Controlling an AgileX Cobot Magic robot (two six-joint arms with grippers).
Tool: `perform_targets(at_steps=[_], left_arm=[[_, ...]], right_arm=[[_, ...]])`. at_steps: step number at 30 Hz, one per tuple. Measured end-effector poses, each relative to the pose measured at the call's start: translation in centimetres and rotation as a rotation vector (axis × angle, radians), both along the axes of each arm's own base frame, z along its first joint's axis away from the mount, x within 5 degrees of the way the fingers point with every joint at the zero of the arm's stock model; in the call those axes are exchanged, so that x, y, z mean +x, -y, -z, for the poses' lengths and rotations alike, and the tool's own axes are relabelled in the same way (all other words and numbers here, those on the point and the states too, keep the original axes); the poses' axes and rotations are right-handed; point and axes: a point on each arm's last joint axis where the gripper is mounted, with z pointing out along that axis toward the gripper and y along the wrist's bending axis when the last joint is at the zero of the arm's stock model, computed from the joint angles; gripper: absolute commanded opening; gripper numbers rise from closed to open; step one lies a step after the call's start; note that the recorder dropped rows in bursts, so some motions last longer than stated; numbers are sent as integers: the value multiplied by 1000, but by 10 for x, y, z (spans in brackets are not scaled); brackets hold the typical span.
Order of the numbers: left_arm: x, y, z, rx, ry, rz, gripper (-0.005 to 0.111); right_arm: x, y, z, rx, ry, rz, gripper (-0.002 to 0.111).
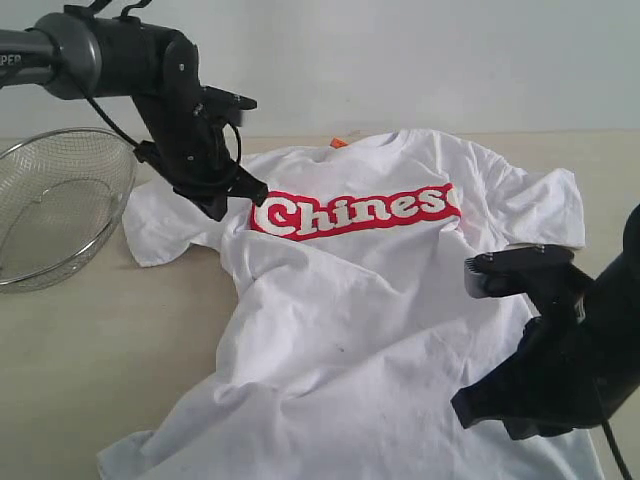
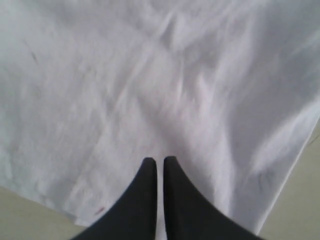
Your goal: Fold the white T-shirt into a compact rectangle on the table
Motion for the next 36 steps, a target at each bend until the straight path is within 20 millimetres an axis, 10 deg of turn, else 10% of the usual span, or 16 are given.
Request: perform_targets(at_steps=[36], left_arm=[[42, -6, 45, 148, -95, 9, 5]], right_arm=[[1, -1, 0, 12, 14, 1, 0]])
